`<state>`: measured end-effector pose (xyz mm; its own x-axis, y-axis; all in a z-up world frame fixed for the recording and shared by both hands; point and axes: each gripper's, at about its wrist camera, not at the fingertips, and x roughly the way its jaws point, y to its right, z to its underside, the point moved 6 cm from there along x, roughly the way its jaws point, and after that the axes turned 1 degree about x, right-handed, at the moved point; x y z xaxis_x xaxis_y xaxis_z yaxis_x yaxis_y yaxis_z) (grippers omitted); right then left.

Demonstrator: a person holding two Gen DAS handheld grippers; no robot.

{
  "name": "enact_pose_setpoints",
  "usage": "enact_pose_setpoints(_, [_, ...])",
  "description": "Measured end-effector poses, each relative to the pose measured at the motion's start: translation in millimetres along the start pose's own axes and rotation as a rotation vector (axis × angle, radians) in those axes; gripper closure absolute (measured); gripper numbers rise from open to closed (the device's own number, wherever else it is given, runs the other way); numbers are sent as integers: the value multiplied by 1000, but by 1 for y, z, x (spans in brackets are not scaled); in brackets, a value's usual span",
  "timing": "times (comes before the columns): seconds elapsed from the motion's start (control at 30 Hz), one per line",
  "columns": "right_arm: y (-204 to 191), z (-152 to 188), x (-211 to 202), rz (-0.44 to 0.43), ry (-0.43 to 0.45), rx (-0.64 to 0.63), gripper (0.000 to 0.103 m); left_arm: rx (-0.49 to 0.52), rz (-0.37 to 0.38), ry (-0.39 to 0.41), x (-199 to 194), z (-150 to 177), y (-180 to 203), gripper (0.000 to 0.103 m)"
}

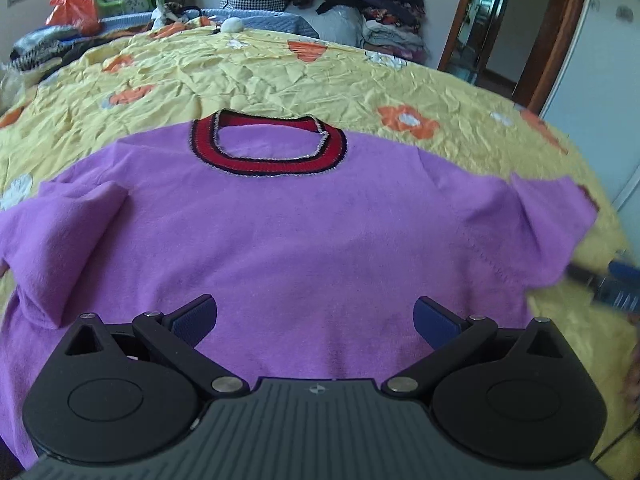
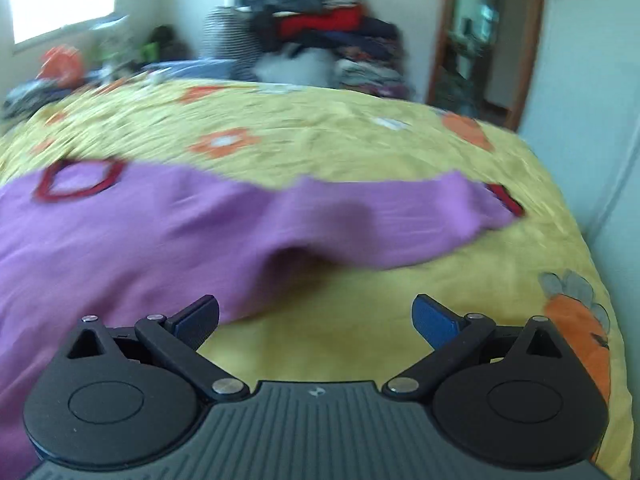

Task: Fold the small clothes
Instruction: 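Move the right tool toward the red cuff of the outstretched purple sleeve, then close the right tool on the red sleeve cuff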

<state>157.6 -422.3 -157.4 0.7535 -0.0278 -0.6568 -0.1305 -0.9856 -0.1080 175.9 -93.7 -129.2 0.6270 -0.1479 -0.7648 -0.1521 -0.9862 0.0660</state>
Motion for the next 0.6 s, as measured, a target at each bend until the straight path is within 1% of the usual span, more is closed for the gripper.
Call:
enact_pose_setpoints(0.03, [20,-6,7,-8,6,39,0,20,0,3,3,0,6,0])
enact_pose_setpoints(0.07, [38,-13,14,8,19,64,0,30,2,7,4,-1,10,0])
enact_pose_setpoints(0.13, [70,-28,31,72,25,72,0,41,1,5,9,-3,18,0])
enact_pose_setpoints(0.17, [86,-36,39,80,39,86,0,47,6,-3,13,-5,21,0])
enact_pose_setpoints(0.23, [115,-50,55,69,47,127,0,55,27,-9,20,-8,29,0])
enact_pose_setpoints(0.33, [155,-65,78,99,50,171,0,55,15,-14,27,-11,35,0])
enact_pose_setpoints(0.37, [166,-69,87,90,42,191,0,51,12,-14,30,-11,36,0])
enact_pose_setpoints(0.43, [184,-77,100,45,35,242,4,40,3,-19,34,-10,35,0])
enact_pose_setpoints(0.47, [190,-80,107,32,15,256,5,34,-5,-30,36,-8,34,0])
enact_pose_setpoints(0.53, [199,-83,116,32,14,261,16,19,-19,-60,41,-6,29,0])
enact_pose_setpoints(0.57, [199,-83,121,21,-7,255,28,8,-19,-64,42,-4,27,0])
enact_pose_setpoints(0.6, [199,-84,124,18,-10,248,29,-3,-17,-66,43,-2,24,0])
